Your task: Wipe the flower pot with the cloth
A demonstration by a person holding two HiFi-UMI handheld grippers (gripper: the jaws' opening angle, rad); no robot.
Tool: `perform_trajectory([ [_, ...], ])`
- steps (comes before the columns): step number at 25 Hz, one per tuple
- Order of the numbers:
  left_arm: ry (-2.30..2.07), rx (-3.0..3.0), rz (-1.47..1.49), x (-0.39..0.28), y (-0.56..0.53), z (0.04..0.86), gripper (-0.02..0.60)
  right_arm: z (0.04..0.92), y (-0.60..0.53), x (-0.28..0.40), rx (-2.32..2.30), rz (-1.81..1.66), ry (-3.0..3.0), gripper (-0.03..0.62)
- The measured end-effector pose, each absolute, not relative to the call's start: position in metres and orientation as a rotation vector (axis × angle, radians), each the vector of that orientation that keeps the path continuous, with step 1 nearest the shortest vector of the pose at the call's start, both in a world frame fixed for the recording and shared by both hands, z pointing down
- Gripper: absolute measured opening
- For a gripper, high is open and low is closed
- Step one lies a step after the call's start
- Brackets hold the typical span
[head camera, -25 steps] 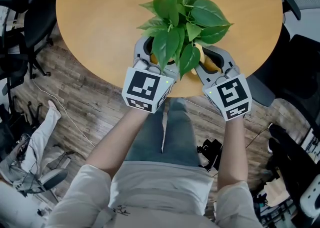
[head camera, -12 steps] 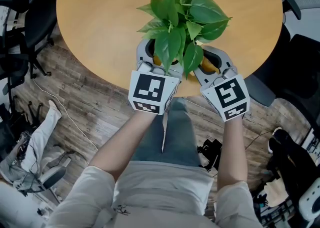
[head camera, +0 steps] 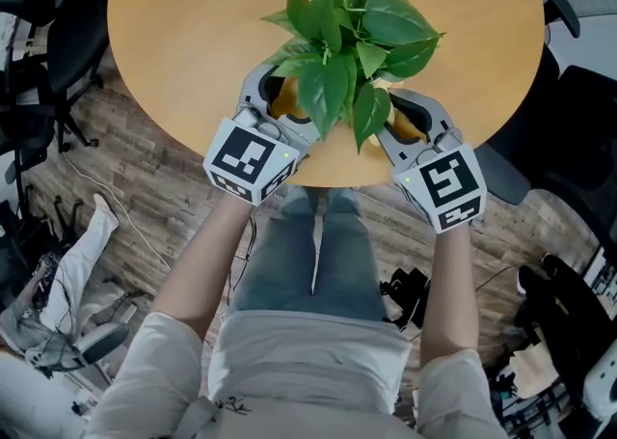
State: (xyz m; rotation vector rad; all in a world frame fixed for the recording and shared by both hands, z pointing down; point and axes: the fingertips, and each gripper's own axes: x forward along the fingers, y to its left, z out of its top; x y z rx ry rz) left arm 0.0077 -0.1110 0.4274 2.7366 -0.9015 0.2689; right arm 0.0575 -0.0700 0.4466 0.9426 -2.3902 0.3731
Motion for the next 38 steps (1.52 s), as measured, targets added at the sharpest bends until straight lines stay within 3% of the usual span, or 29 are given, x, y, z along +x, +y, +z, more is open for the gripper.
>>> perform_trajectory([
  [13,-0.368,2.985,0.244,0.017,-0.122,0.412,0.452,0.448,-0.068,0.058,0.925,0.384,-2.385,0.100],
  [38,-0.463,2.935,0.214,0.023,-0.126,0.412,0.431,0.434,-0.117,0.093,1.070,0.324,-2.373,0.100],
])
